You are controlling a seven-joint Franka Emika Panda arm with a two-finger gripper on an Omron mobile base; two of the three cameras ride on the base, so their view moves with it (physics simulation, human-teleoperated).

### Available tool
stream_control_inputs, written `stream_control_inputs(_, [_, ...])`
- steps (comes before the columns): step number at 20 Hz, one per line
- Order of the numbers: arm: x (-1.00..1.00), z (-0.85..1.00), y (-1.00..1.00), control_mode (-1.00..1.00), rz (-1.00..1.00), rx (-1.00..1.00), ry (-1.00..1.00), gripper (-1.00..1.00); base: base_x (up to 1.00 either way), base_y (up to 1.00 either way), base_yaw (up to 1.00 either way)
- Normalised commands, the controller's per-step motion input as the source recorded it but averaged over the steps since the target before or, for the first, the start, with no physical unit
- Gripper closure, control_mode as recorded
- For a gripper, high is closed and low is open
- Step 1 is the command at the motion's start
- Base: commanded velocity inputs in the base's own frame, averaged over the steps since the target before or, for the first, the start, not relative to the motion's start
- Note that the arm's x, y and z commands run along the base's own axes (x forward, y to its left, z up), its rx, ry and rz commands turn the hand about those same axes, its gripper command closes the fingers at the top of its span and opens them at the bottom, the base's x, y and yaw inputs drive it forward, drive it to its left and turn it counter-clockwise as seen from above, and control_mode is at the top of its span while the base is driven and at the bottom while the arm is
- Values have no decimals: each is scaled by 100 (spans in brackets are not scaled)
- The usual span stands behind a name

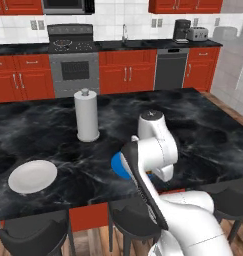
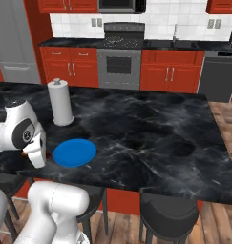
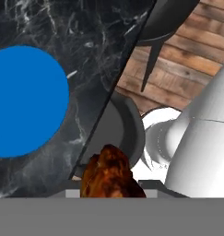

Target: Take the chicken drumsticks from the pan and place one on each plate on the dining counter.

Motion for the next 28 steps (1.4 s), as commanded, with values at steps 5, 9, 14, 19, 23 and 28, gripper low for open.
stream_control_inputs(5, [60,2,-25,-100,-14,0,8,100,0,0,0])
stream_control_inputs(9, [60,-1,-35,-100,-2,0,10,100,0,0,0])
stream_control_inputs(14, [62,-32,-15,-100,0,0,10,100,0,0,0])
stream_control_inputs(19, [68,-58,0,-100,0,-5,11,100,0,0,0])
stream_control_inputs(23, [69,-71,0,-100,0,-7,3,100,0,0,0])
stream_control_inputs(28, [43,-62,5,-100,0,-5,0,100,0,0,0])
